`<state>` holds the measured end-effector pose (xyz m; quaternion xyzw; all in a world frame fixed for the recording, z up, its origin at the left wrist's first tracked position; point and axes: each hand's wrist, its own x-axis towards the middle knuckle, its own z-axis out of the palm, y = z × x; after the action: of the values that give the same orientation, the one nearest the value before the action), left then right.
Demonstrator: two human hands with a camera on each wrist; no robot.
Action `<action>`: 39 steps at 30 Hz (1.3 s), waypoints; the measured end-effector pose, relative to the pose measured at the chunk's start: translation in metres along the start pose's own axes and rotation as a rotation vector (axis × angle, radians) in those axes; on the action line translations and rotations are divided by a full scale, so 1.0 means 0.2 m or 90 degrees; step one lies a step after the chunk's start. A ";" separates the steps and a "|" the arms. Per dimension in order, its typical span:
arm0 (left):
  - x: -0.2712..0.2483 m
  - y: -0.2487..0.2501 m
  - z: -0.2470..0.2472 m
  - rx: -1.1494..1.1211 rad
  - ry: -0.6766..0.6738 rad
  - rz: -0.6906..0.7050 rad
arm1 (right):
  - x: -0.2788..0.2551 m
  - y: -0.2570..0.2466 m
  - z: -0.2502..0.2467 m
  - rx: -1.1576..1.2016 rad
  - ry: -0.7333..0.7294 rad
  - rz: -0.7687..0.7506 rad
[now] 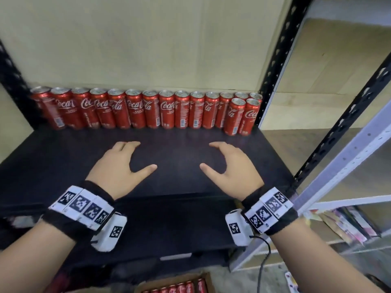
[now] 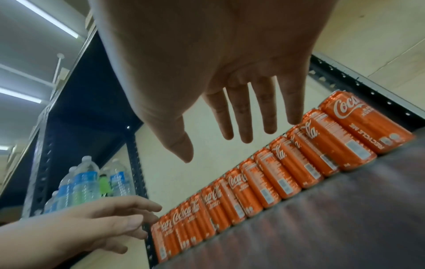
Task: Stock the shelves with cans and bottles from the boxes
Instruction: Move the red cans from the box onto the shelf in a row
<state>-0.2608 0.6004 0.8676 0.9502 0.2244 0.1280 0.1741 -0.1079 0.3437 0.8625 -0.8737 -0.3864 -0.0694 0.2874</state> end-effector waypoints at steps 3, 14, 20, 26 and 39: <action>-0.18 -0.18 -0.03 0.025 -0.033 -0.004 | -0.13 -0.10 0.09 -0.016 -0.078 0.011; -0.74 -0.58 0.00 0.062 -0.231 0.019 | -0.70 -0.40 0.41 -0.125 -0.354 0.133; -0.97 -0.67 0.21 0.048 -0.360 -0.029 | -0.98 -0.31 0.57 -0.127 -0.524 0.255; -1.19 -0.65 0.50 0.044 -0.527 -0.137 | -1.21 -0.15 0.65 -0.130 -0.669 0.326; -1.69 -0.52 1.03 0.102 -0.793 -0.259 | -1.81 0.35 0.87 -0.134 -0.862 0.473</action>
<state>-0.5277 0.4732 0.5851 0.7951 0.2658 -0.4985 0.2206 -0.3249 0.1730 0.5640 -0.8206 -0.1508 0.5437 -0.0909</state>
